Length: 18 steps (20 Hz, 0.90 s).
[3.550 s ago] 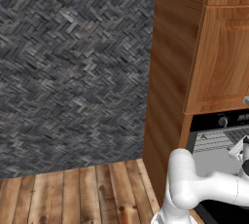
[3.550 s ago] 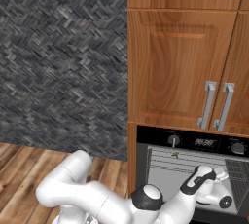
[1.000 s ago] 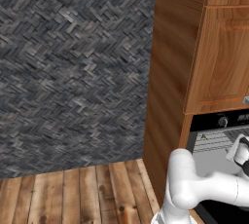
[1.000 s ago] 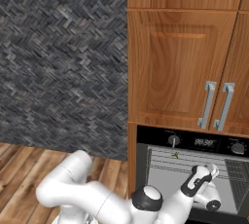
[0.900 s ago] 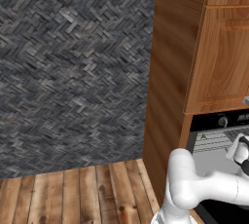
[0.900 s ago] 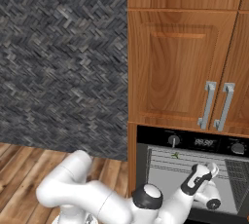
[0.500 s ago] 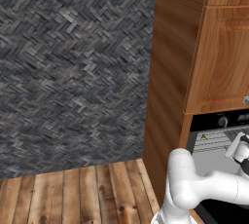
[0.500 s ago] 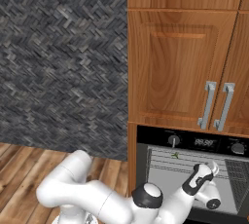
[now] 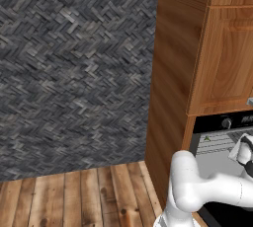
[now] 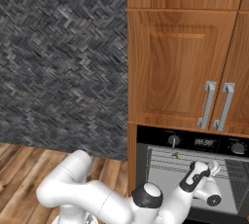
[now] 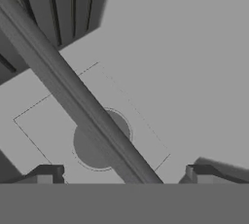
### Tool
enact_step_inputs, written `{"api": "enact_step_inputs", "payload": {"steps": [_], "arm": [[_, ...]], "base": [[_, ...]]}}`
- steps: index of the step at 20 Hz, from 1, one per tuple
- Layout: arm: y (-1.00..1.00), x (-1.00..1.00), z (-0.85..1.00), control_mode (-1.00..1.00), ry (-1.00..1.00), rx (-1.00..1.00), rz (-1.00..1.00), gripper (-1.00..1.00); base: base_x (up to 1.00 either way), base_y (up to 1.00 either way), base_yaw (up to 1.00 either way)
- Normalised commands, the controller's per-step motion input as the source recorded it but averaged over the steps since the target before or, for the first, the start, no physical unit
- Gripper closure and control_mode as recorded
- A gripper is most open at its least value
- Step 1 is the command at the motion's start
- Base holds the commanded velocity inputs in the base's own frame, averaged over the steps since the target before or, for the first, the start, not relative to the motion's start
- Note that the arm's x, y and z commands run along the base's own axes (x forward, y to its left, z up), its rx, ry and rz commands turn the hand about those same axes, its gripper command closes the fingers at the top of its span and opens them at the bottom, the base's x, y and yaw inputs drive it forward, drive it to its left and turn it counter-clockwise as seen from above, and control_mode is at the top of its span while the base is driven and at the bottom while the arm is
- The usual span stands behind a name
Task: Take the fish from the oven and place it on the plate on the counter.
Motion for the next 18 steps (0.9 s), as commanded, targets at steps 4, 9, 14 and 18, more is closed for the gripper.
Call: {"api": "enact_step_inputs", "payload": {"steps": [4,9,14,18], "arm": [[0.00,0.00,-0.25,-1.00,0.00,0.05,0.00,1.00],[0.00,0.00,-0.16,-1.00,0.00,0.03,0.00,1.00],[0.00,0.00,-0.12,-1.00,0.00,0.04,0.00,1.00],[0.00,0.00,-0.13,-1.00,0.03,0.00,0.00,1.00]], "base": [[0.00,0.00,0.00],[0.00,0.00,0.00],[0.00,0.00,0.00],[0.00,0.00,0.00]]}}
